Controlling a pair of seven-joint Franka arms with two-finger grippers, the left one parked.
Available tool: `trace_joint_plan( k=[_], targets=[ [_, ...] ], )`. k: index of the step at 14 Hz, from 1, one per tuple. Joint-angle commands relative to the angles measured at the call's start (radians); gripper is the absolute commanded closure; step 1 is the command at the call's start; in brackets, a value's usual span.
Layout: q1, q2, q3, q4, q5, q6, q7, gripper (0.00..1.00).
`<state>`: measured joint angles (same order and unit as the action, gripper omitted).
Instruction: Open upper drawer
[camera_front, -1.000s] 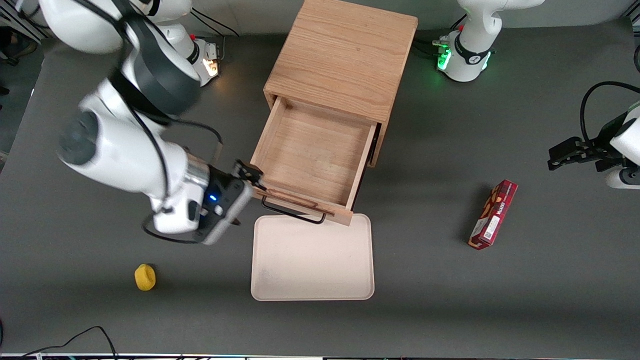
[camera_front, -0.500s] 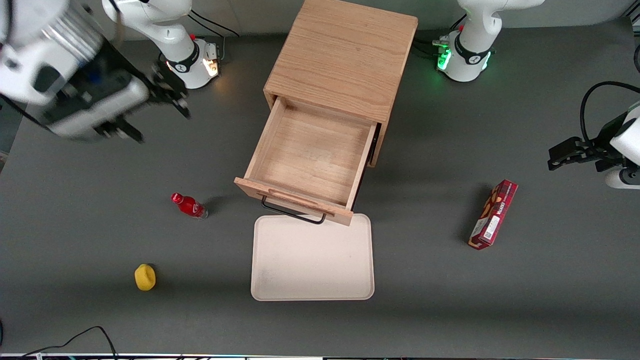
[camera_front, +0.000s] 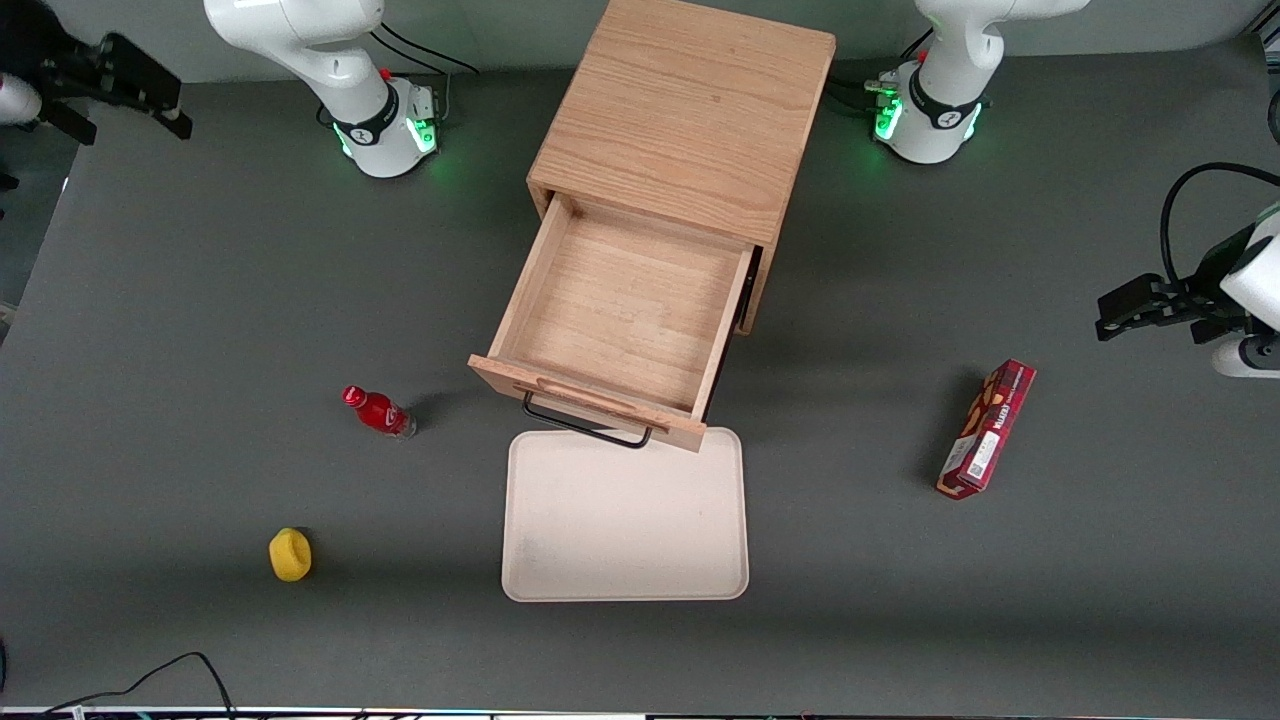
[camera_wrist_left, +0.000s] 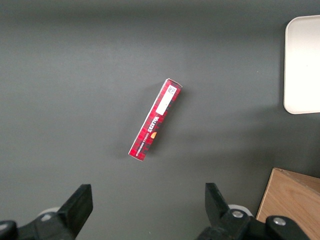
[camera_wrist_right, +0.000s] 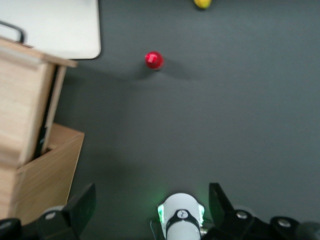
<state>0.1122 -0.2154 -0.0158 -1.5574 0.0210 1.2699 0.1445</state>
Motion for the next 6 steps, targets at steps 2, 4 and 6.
trace_joint_plan(
  k=[2, 4, 6],
  targets=[
    [0.015, -0.168, -0.074, -0.277, -0.024, 0.143, 0.049, 0.00],
    [0.015, -0.139, -0.078, -0.245, -0.055, 0.141, 0.052, 0.00],
    [0.014, -0.127, -0.087, -0.219, -0.069, 0.137, 0.055, 0.00]
  ],
)
